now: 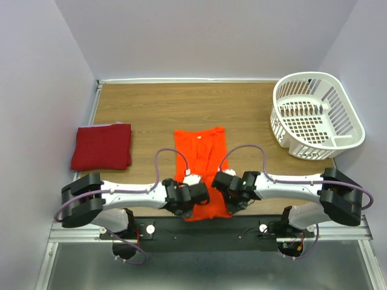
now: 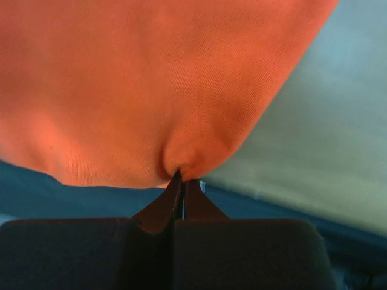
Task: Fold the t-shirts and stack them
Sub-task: Fold the tshirt
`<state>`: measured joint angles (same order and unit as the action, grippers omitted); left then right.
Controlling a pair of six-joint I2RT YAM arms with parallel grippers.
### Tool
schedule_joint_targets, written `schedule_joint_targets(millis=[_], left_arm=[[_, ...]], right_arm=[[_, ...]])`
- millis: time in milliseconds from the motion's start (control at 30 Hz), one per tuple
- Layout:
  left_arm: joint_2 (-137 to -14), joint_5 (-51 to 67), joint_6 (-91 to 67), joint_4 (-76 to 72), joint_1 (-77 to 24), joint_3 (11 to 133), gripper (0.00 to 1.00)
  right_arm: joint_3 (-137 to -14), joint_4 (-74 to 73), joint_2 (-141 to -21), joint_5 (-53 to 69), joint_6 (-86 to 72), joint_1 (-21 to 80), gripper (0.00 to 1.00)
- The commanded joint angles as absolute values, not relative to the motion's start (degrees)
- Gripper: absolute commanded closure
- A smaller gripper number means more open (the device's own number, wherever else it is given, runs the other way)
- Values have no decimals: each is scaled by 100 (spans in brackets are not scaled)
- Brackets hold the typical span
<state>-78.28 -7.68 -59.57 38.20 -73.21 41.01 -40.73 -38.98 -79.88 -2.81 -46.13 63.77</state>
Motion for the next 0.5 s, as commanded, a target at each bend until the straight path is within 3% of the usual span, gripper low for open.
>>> schedule_joint_targets(millis=[0,167,300,467], left_arm=[[-7366,-27,-7100,4359,-7953,3947,100],[-6637,-394,-6988,4403,-7779,4122,100],[-6258,-562,-6007,4080,-6447,4096,100],[-6222,-632,-5127,3867,-5494,4612,100]], right_arm=[[-4077,-5158,-7735,-26,-5791,7117,100],[-4929,-6151,-7471,-1000,-5775,7084,100],[-5711,-6398,-7374,-1406,-5022,6330,100],[-6414,-6398,-7593,-1608,-4177,5468,100]])
